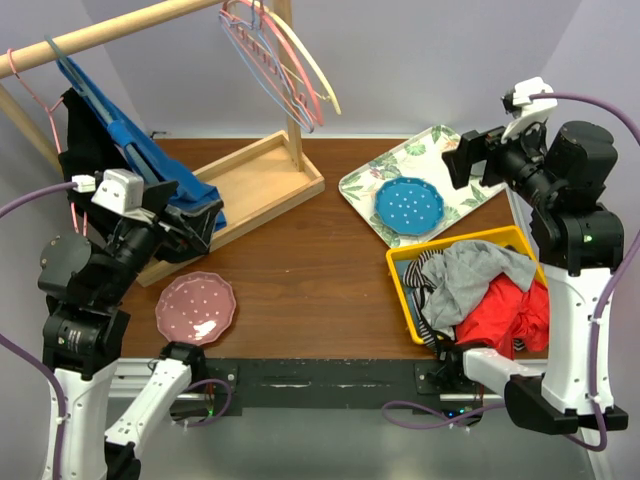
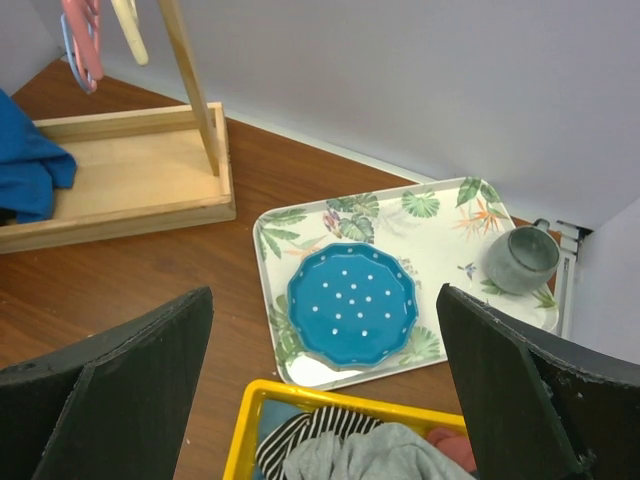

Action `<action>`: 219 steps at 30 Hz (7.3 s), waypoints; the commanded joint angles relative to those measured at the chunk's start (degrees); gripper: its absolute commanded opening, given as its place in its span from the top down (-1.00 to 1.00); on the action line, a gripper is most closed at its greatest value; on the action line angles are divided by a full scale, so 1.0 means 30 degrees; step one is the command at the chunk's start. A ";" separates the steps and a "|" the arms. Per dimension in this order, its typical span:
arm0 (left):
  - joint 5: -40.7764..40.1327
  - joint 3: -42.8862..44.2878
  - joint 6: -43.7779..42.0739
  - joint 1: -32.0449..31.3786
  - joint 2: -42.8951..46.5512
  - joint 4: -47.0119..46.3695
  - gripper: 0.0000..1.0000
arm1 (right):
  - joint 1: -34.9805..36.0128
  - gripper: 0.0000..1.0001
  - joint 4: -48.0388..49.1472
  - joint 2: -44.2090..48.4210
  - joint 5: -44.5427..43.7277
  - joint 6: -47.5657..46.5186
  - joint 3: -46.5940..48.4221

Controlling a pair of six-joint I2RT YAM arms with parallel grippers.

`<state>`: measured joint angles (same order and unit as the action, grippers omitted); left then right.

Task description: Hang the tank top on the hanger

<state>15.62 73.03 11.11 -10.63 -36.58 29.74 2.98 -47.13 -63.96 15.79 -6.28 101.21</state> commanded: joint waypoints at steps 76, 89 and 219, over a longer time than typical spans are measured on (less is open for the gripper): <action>1.3896 -0.1933 0.3150 -0.1319 -0.3188 -0.4169 -1.00 | 0.0322 1.00 -0.4627 -0.6127 1.1569 -0.3095 1.1026; 1.3602 -0.4451 0.4966 -0.1319 -0.1697 -0.6542 -1.00 | 1.2382 1.00 -0.1550 -0.7271 0.7107 -0.5581 0.0387; -0.5911 -0.6781 0.7743 -1.4502 -0.1141 -0.2286 1.00 | 1.0188 1.00 0.1380 -0.5336 0.7307 -0.7953 -0.5149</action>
<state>0.12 69.60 25.10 -54.37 -43.29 30.59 27.64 -49.58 -75.07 38.96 -32.40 102.10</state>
